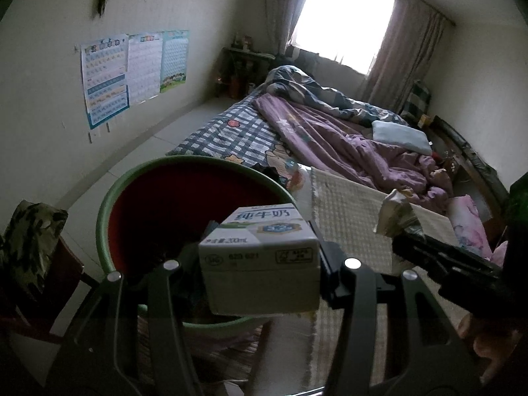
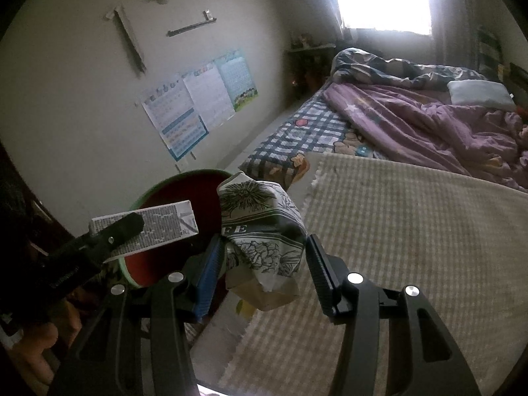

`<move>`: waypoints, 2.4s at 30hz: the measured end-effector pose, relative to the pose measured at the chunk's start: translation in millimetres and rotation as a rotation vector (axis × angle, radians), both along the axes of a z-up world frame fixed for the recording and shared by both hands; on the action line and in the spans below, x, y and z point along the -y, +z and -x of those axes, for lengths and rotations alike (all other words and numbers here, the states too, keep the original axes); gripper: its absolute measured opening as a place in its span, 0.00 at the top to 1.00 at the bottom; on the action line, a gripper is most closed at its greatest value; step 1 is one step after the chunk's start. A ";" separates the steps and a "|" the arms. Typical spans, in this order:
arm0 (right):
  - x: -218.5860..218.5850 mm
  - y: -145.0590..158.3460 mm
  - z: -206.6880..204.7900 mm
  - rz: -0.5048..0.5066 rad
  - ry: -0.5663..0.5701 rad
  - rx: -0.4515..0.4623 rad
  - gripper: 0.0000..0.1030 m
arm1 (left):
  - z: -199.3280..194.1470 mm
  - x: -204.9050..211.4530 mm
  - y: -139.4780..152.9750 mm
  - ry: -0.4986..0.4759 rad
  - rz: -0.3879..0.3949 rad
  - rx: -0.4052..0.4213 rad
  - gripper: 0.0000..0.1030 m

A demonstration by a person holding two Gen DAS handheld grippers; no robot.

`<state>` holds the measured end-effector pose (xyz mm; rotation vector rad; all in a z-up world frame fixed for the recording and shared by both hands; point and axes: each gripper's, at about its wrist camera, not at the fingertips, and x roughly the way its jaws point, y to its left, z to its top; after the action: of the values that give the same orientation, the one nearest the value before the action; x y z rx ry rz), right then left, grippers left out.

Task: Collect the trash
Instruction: 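Carry both items over the red basin and open both grippers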

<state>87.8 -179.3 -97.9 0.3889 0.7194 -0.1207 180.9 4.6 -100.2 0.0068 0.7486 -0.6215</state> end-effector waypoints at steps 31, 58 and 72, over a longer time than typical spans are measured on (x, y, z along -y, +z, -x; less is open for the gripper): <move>-36.0 -9.0 -57.6 0.008 0.086 -0.023 0.51 | -47.3 -31.7 -15.3 0.045 -0.030 -0.031 0.51; -55.5 -15.9 -100.7 0.000 0.186 -0.038 0.51 | -67.7 -28.2 -45.7 0.060 -0.093 -0.096 0.51; -65.1 -32.6 -106.5 -0.002 0.212 -0.087 0.51 | -69.6 -28.3 -58.4 0.057 -0.128 -0.121 0.51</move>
<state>194.2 -114.2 -130.5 0.3082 0.8423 0.0636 250.6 32.9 -158.6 0.0659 0.9015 -0.5225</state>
